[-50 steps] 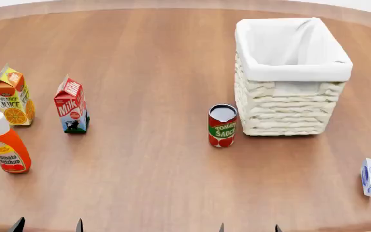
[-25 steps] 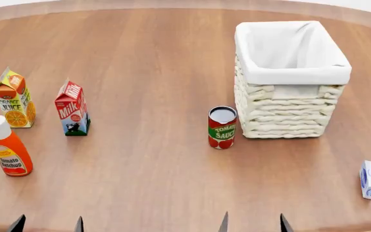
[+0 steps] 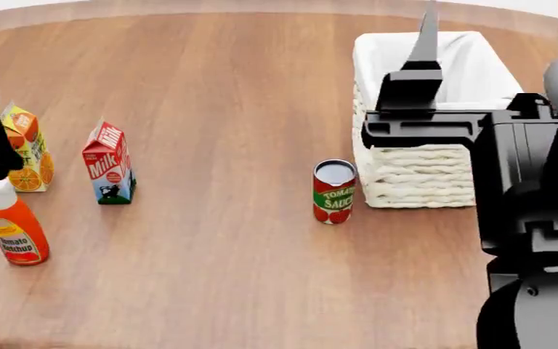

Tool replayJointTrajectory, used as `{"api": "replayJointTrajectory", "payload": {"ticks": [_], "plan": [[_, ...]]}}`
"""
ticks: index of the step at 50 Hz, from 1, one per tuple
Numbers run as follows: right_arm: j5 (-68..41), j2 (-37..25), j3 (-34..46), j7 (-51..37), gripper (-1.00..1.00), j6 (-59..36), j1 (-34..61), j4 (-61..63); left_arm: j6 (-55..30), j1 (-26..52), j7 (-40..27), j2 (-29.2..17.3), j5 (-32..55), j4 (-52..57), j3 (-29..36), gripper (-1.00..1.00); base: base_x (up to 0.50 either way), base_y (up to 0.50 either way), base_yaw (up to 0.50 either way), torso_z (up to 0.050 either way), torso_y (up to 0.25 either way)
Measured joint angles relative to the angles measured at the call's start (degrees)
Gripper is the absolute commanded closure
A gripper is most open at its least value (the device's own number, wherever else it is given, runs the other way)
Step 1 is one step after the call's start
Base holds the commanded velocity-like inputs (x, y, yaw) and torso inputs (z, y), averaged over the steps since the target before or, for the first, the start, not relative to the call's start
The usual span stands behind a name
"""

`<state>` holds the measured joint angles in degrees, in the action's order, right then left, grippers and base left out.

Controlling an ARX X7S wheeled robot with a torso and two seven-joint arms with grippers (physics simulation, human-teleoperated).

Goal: Pick the milk and place it in the basket.

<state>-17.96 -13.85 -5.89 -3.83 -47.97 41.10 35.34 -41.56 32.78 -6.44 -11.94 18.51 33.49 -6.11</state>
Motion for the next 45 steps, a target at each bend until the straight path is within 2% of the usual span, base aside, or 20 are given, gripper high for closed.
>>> {"api": "replayJointTrajectory", "payload": {"ticks": [11,20,27,35,45], "plan": [[-8.71,-4.56,-8.27,-0.38,-1.0,-21.19,25.21,9.5,-20.99,25.16,-2.49,-5.3,11.16,11.81,-11.69,-1.0,0.0,0.0,0.0,0.0,0.0],[-20.75,-8.21,-15.69,-5.52,-1.0,-33.29,39.67,13.54,-32.97,38.07,-3.97,-8.07,18.33,18.31,-19.33,-1.0,0.0,0.0,0.0,0.0,0.0],[-30.9,-11.46,-19.52,-11.39,-1.0,-37.15,45.07,14.22,-37.54,43.1,-4.89,-9.3,21.74,20.9,-22.48,-1.0,0.0,0.0,0.0,0.0,0.0],[-37.28,-13.93,-21.3,-15.14,-1.0,-38.29,47.29,14.47,-38.66,44.92,-5.75,-10.31,23.36,21.89,-23.48,-1.0,0.0,0.02,0.0,0.0,0.0],[-40.58,-16.1,-21.27,-17.27,-1.0,-37.72,47.54,14.73,-38.53,45.44,-6.55,-11.12,24.63,22.28,-23.57,-1.0,0.0,0.45,0.0,0.0,0.0]]}}
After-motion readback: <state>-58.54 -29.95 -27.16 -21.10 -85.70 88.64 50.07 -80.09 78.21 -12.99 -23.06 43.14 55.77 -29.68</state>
